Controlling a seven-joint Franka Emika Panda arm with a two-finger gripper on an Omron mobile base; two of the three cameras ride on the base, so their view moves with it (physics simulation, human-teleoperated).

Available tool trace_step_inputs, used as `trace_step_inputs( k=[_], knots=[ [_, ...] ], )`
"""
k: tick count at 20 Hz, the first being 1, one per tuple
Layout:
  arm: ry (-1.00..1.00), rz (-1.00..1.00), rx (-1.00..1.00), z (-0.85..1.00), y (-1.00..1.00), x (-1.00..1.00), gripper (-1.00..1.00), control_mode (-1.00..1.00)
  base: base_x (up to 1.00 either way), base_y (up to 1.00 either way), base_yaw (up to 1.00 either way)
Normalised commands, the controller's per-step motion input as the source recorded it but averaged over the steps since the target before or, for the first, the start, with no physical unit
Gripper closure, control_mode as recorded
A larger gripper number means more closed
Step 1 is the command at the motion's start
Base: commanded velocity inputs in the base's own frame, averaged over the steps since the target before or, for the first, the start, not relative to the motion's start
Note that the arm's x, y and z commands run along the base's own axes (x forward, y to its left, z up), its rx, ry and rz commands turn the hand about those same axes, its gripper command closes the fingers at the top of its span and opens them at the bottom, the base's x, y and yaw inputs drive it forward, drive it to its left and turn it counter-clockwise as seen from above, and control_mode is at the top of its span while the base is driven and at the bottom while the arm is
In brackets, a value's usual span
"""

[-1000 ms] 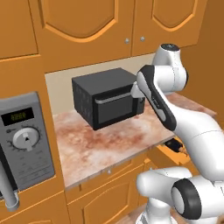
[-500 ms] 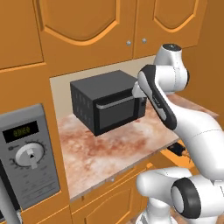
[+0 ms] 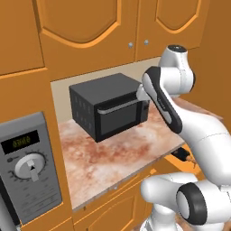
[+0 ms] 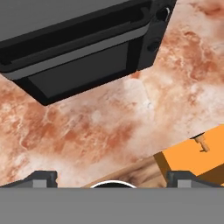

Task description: Restock the sink supplies by placing the sponge and soap dispenser on the counter and next to the sink. Make sure the soap dispenser is upright.

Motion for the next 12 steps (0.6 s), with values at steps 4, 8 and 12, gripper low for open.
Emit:
trace_step_inputs(
  k=[4, 8, 12],
  knots=[
    [0.06, 0.0, 0.07, -0.57, -0.41, 0.06, -1.0, -1.0, 0.0, 0.0, 0.0],
    [0.0, 0.0, 0.19, -0.79, -1.0, -0.15, -1.0, -1.0, 0.0, 0.0, 0.0],
    [0.0, 0.0, 0.19, -0.75, -1.0, -0.31, -1.0, -1.0, 0.0, 0.0, 0.0]
  ],
)
